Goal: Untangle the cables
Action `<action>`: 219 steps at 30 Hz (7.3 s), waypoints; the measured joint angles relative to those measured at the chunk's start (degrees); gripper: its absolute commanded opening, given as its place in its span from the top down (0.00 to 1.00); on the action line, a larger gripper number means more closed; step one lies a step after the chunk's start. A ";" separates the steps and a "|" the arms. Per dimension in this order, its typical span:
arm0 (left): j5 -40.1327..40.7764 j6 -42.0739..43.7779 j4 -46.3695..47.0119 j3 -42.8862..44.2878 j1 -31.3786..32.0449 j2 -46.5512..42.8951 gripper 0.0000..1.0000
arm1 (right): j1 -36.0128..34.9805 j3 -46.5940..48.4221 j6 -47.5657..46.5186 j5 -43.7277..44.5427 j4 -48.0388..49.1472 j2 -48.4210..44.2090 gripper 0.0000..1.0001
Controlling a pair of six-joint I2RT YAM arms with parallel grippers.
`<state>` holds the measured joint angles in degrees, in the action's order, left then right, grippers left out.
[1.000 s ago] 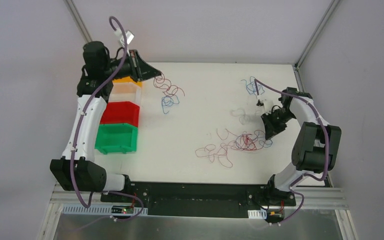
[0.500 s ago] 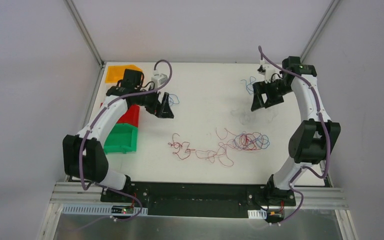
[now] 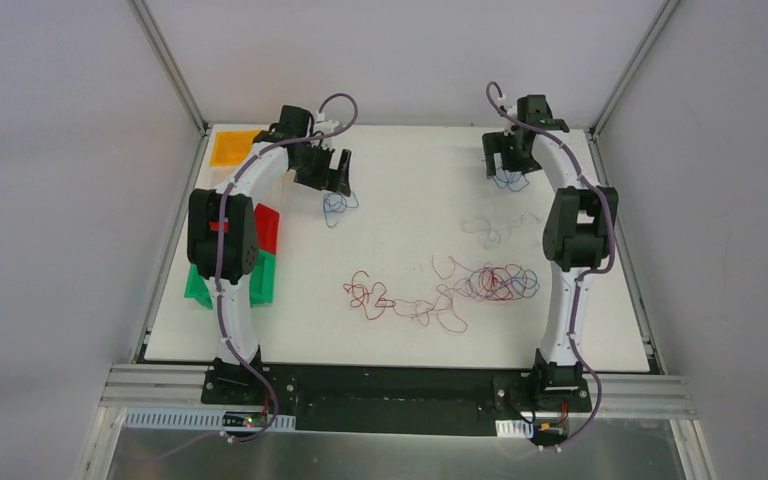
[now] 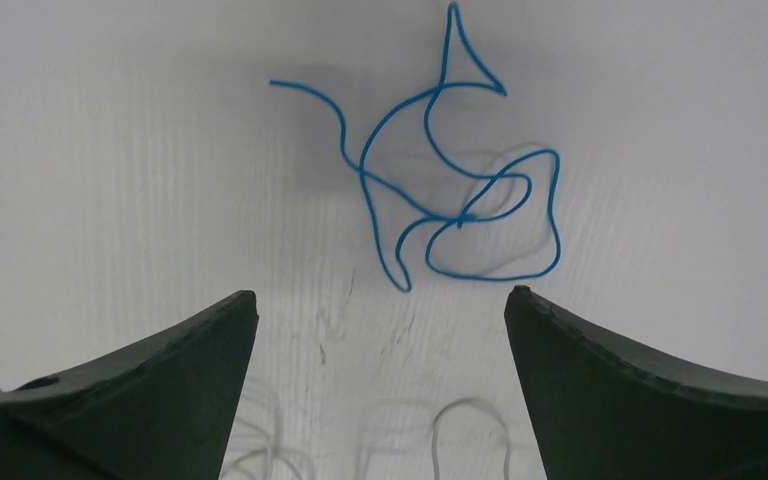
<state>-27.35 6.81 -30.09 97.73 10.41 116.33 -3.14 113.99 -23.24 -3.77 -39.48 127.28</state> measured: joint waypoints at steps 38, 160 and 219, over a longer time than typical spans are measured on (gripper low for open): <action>-4.46 -4.52 -7.48 33.20 -27.21 2.38 1.00 | -1.60 -2.82 -0.96 -13.18 5.03 -3.10 1.00; -12.66 -0.26 -4.11 -3.08 -4.61 -16.22 0.26 | 5.22 -11.10 -1.27 1.79 -9.88 -5.35 0.10; -38.86 -23.37 19.69 -15.28 9.33 -29.83 0.06 | -25.62 -0.22 -8.59 -51.87 -21.24 -25.99 1.00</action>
<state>-66.22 -16.56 -10.39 82.46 19.75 86.50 -28.75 113.78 -31.83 -55.64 -60.73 101.30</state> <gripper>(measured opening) 0.935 0.023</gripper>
